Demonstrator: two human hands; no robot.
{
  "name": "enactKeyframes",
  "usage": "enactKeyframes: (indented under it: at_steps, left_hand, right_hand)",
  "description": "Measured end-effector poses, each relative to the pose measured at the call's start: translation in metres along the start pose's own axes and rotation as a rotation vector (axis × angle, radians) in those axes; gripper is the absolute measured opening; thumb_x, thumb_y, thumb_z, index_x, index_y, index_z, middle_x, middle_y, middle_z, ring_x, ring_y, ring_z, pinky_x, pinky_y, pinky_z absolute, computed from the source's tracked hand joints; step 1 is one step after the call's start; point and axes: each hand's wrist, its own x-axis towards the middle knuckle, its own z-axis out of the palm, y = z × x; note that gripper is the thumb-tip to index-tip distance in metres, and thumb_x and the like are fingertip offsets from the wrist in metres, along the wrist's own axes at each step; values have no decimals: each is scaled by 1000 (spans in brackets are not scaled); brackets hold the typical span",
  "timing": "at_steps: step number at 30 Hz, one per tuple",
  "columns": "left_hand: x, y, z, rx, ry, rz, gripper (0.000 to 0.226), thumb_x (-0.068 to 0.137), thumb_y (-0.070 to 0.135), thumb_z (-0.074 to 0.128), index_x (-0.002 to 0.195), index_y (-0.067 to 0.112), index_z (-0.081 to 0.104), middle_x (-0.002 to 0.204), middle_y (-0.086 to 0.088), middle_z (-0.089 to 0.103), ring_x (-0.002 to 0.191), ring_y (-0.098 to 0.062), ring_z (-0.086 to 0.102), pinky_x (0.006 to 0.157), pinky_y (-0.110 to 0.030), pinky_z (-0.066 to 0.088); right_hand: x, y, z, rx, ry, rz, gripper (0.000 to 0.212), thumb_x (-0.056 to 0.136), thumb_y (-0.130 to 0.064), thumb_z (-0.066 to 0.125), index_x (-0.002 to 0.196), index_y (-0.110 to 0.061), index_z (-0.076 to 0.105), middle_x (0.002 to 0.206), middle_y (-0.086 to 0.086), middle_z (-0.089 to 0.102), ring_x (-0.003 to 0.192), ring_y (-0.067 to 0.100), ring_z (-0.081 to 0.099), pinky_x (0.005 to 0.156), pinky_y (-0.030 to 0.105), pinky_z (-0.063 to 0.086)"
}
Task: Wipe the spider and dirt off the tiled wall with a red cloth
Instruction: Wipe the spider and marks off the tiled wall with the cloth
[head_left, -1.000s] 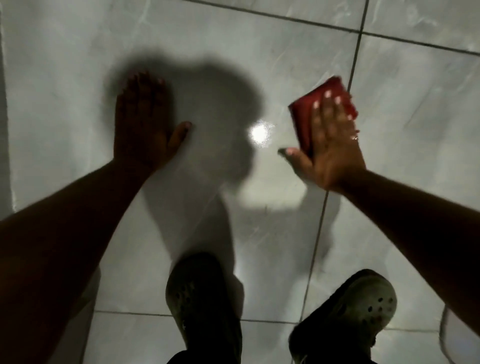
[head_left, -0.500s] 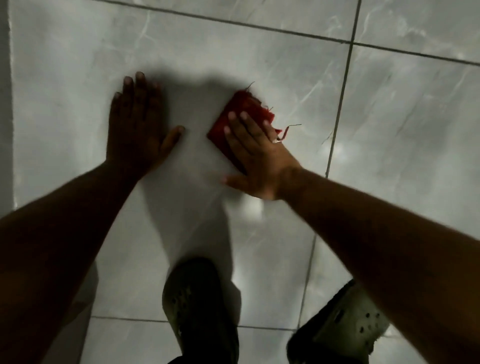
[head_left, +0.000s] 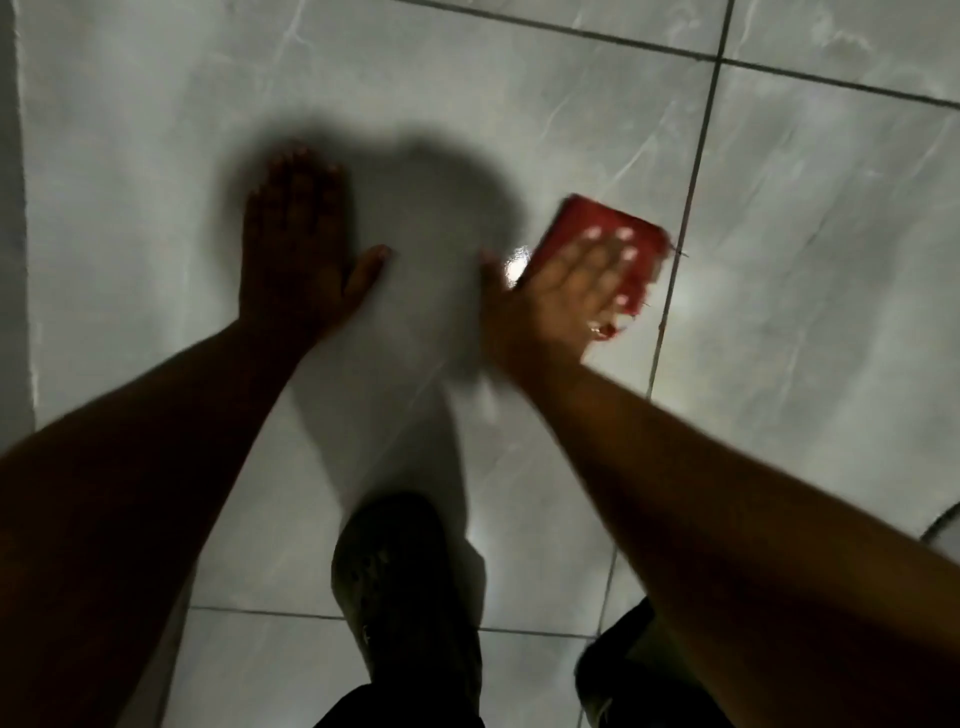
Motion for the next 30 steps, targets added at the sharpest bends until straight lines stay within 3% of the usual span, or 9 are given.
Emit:
enactKeyframes:
  at_steps: [4,7,9,12,14,18,20,25,30]
  left_hand:
    - [-6,0,-2,-6,7,9,84,95,66,17,154,7,8,161,-26,7,150,-41,7,122,-49,7]
    - [-8,-8,-4,5,24,3,84,95,66,17,154,7,6,161,-26,6,150,-41,5,122,-50,7]
    - [-4,-15,-6,2,29,-10,85,95,67,17,154,8,4,161,-25,6,150,-41,5,122,-51,8]
    - [-1,-18,-4,-28,39,-31,86,94,68,19,154,8,4,161,-25,7,149,-42,6,121,-54,9]
    - [-3,-18,-1,-32,43,-49,86,94,68,19,154,9,4,161,-25,7,149,-42,7,120,-54,10]
    - [-5,-8,1,-45,15,-80,87,92,70,15,154,10,1,162,-24,5,150,-42,5,120,-53,9]
    - [-1,-2,-1,-64,5,-66,88,91,71,16,154,10,2,162,-24,5,150,-41,4,120,-53,9]
    - [0,-30,-15,-60,27,-66,89,92,70,18,154,9,5,162,-22,6,150,-40,4,122,-51,7]
    - [-27,-24,-12,-71,-1,-54,86,94,66,23,154,6,8,162,-24,6,150,-42,5,121,-53,11]
  right_hand:
    - [-49,10,19,-173,-148,-703,91,88,-67,30,151,-4,11,162,20,5,150,36,1,118,58,4]
    - [-35,47,1,-303,-220,-1043,87,88,-66,39,150,-6,24,160,17,19,149,35,13,119,58,14]
    - [-14,81,-17,-406,-177,-1100,85,87,-66,46,145,-4,36,155,20,31,146,39,22,117,58,22]
    - [16,132,-47,-391,2,-813,90,87,-60,56,140,11,36,147,35,34,139,53,27,114,63,27]
    - [33,139,-59,-356,44,-524,96,90,-61,47,142,16,24,149,41,22,141,56,17,118,62,17]
    - [72,60,-52,-4,144,284,106,83,-77,27,151,-1,0,161,23,-5,150,38,-6,120,55,-1]
    - [79,20,-46,24,152,392,107,80,-81,23,152,-4,1,162,19,-4,150,35,-7,119,54,-7]
    - [10,-35,13,-91,-55,-434,98,86,-71,32,151,-2,6,162,23,1,150,39,-4,118,56,-1]
    - [-47,39,9,-362,-184,-1001,90,89,-70,33,150,-5,22,161,18,17,150,34,11,119,57,19]
